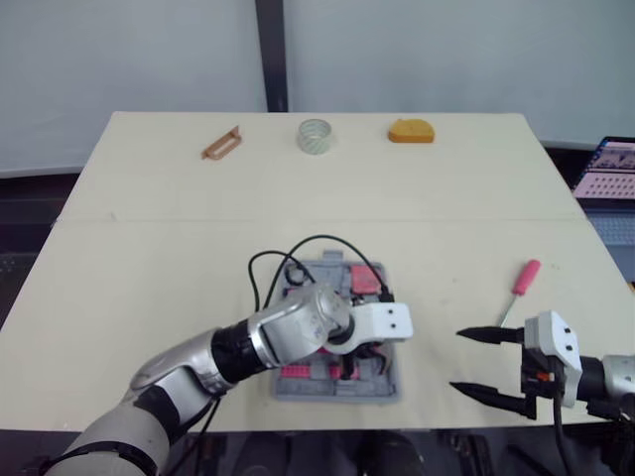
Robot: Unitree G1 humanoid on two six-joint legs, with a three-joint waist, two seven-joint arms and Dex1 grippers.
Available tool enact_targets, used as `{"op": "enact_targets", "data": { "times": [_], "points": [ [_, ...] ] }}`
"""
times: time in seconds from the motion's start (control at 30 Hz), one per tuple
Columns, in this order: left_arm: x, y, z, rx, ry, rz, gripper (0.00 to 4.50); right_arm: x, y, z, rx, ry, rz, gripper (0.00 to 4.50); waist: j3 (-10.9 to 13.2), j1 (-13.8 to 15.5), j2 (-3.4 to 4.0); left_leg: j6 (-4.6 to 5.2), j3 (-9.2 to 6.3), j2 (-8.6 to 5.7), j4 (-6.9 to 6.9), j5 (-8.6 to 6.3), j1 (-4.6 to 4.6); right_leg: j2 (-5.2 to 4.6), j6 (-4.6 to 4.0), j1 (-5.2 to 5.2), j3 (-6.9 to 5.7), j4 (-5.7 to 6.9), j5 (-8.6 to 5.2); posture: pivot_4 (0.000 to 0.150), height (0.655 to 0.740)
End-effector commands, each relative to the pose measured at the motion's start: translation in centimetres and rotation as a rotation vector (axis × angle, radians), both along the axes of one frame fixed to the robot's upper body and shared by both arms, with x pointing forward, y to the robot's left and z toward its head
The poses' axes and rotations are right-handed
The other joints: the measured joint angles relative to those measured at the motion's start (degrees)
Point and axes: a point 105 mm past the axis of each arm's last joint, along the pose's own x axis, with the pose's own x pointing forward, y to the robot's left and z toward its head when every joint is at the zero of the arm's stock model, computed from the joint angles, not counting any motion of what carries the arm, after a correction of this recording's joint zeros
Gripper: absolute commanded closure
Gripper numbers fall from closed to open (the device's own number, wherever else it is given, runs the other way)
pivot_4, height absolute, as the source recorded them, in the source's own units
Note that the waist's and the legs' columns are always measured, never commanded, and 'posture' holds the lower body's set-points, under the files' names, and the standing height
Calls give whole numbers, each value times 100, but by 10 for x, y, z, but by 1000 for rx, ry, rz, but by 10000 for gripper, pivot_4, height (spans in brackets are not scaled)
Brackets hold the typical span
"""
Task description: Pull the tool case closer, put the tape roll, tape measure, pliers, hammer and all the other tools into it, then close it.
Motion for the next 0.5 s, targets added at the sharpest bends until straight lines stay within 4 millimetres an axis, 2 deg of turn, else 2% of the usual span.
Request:
{"op": "enact_targets", "data": {
  "times": [0.03,0.37,0.43,0.5],
  "points": [
    [-5,-6,6,-23,-20,-38,44815,1,2,10,7,-43,0,0,0,0,0,0,0,0,0,0,0,0,0,0,0,0,0,1500,7400],
    [-6,-6,2,-20,-15,-33,44815,1,3,10,10,-42,-4,0,0,4,0,0,0,0,0,0,0,0,0,0,0,0,0,1500,7400],
    [-8,-4,3,-7,18,-37,34968,1,3,10,11,-41,-3,0,0,3,0,0,0,0,0,0,0,0,0,0,0,0,0,1500,7400],
    [-8,-4,5,-10,25,-24,26998,2,4,9,13,-39,-2,0,0,3,0,0,0,0,0,0,0,0,0,0,0,0,0,1500,7400]
  ]
}}
